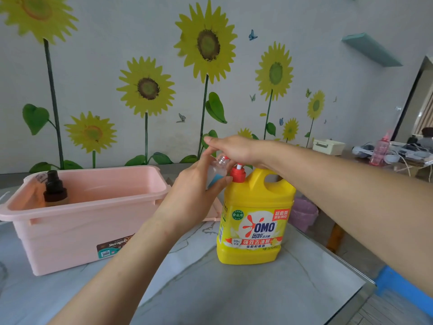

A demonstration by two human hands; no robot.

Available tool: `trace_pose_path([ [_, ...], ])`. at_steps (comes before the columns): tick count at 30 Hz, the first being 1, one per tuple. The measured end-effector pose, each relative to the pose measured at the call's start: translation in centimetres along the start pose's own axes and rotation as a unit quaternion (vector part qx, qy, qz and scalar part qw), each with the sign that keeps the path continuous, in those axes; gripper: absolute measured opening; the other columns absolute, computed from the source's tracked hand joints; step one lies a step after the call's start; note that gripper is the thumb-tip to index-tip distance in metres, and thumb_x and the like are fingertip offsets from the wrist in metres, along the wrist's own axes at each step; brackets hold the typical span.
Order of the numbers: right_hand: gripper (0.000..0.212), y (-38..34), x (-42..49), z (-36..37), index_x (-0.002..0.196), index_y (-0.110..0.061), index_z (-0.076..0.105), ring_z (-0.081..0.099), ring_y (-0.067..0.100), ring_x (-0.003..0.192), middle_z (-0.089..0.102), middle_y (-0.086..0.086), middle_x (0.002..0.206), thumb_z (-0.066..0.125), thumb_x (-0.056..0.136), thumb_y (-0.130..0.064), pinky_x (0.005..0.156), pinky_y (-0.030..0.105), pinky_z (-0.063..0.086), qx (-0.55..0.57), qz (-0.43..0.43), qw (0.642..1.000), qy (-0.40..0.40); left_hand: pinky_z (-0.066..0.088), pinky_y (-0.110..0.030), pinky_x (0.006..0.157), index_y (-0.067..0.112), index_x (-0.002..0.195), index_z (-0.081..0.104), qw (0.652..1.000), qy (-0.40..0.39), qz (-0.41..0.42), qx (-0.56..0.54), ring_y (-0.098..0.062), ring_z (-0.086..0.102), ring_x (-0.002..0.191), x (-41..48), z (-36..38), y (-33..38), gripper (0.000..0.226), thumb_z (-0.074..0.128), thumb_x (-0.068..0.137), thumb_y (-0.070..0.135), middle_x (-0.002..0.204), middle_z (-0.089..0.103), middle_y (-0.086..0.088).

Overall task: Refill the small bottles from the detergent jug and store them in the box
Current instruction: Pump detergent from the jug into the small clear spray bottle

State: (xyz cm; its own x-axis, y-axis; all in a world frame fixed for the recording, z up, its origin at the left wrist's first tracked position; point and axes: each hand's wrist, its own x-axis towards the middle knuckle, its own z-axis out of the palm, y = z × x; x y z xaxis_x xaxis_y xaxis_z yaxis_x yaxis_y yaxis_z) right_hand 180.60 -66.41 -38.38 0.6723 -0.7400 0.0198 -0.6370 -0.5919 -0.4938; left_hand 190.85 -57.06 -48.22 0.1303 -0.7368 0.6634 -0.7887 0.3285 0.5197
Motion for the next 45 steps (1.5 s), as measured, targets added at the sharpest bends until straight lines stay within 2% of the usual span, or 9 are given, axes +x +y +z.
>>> trace_pose_path([
  [4, 0.062, -0.66, 0.03, -0.74, 0.127, -0.029, 0.064, 0.071, 0.021, 0.094, 0.059, 0.008, 0.130, 0.020, 0.101, -0.063, 0.094, 0.042, 0.042, 0.004, 0.002, 1.000, -0.020, 0.040, -0.019, 0.062, 0.025, 0.133, 0.046, 1.000, 0.006, -0.009, 0.002, -0.006, 0.055, 0.074, 0.07, -0.12, -0.02, 0.045, 0.058, 0.096, 0.046, 0.112, 0.063, 0.008],
  [11, 0.063, -0.57, -0.57, -0.29, 0.128, -0.025, 0.065, 0.064, 0.025, 0.108, 0.066, 0.001, 0.093, 0.022, 0.102, -0.062, 0.095, 0.040, 0.037, -0.026, 0.006, 1.000, -0.005, 0.038, -0.018, 0.064, 0.026, 0.148, 0.036, 1.000, 0.007, -0.008, 0.000, -0.009, 0.056, 0.083, 0.16, -0.03, -0.11, 0.059, 0.058, 0.097, 0.046, 0.112, 0.060, 0.009],
  [15, 0.060, -0.68, -0.22, -0.51, 0.122, -0.030, 0.067, 0.070, 0.020, 0.093, 0.064, 0.009, 0.123, 0.020, 0.102, -0.063, 0.106, 0.049, 0.040, -0.002, -0.005, 1.000, -0.003, 0.039, -0.015, 0.061, 0.026, 0.140, 0.043, 1.000, 0.010, -0.005, -0.002, -0.009, 0.056, 0.076, 0.14, -0.04, 0.03, 0.051, 0.059, 0.096, 0.045, 0.110, 0.062, 0.012],
  [19, 0.057, -0.30, -0.42, 0.08, 0.120, -0.027, 0.068, 0.068, 0.023, 0.095, 0.064, 0.006, 0.108, 0.023, 0.104, -0.057, 0.099, 0.043, 0.038, 0.000, -0.007, 1.000, 0.022, 0.040, -0.021, 0.067, 0.028, 0.156, 0.026, 1.000, 0.008, -0.006, 0.002, -0.011, 0.059, 0.086, 0.22, -0.02, 0.16, 0.069, 0.058, 0.097, 0.044, 0.116, 0.063, 0.007],
  [27, 0.059, -0.48, -0.08, -0.30, 0.123, -0.030, 0.068, 0.069, 0.020, 0.094, 0.058, 0.010, 0.134, 0.022, 0.103, -0.061, 0.110, 0.047, 0.037, 0.004, -0.008, 1.000, 0.008, 0.038, -0.022, 0.072, 0.024, 0.145, 0.039, 1.000, 0.001, -0.004, -0.009, -0.007, 0.055, 0.090, 0.20, -0.15, 0.17, 0.056, 0.057, 0.097, 0.045, 0.123, 0.064, 0.005],
  [32, 0.059, -0.69, -0.41, 0.02, 0.127, -0.027, 0.065, 0.056, 0.024, 0.113, 0.062, -0.004, 0.094, 0.021, 0.104, -0.058, 0.094, 0.039, 0.033, -0.046, 0.007, 0.999, -0.010, 0.044, -0.028, 0.075, 0.027, 0.152, 0.031, 1.000, 0.003, -0.020, 0.001, -0.020, 0.061, 0.102, 0.15, -0.04, -0.16, 0.064, 0.057, 0.097, 0.046, 0.119, 0.064, 0.002],
  [36, 0.061, -0.83, -0.29, -0.59, 0.126, -0.031, 0.066, 0.069, 0.024, 0.102, 0.059, 0.007, 0.130, 0.020, 0.102, -0.063, 0.105, 0.046, 0.040, -0.002, 0.007, 1.000, -0.027, 0.042, -0.023, 0.068, 0.026, 0.148, 0.035, 1.000, 0.001, -0.011, -0.004, -0.014, 0.061, 0.092, 0.12, -0.03, 0.07, 0.059, 0.057, 0.097, 0.047, 0.111, 0.063, 0.009],
  [42, 0.060, -0.35, -0.34, 0.15, 0.127, -0.027, 0.065, 0.057, 0.024, 0.112, 0.064, 0.002, 0.110, 0.022, 0.103, -0.061, 0.094, 0.040, 0.034, -0.039, 0.005, 0.999, -0.007, 0.045, -0.029, 0.079, 0.025, 0.152, 0.032, 1.000, 0.001, -0.026, 0.000, -0.019, 0.061, 0.105, 0.15, 0.04, -0.22, 0.065, 0.057, 0.097, 0.047, 0.124, 0.064, 0.003],
  [45, 0.061, -0.86, -0.07, -0.42, 0.126, -0.028, 0.065, 0.065, 0.022, 0.104, 0.059, 0.008, 0.132, 0.021, 0.102, -0.063, 0.096, 0.042, 0.040, -0.038, 0.004, 0.999, -0.015, 0.041, -0.021, 0.068, 0.027, 0.155, 0.027, 1.000, 0.005, -0.022, -0.002, -0.014, 0.061, 0.091, 0.11, 0.01, -0.01, 0.068, 0.057, 0.097, 0.046, 0.107, 0.058, 0.012],
])
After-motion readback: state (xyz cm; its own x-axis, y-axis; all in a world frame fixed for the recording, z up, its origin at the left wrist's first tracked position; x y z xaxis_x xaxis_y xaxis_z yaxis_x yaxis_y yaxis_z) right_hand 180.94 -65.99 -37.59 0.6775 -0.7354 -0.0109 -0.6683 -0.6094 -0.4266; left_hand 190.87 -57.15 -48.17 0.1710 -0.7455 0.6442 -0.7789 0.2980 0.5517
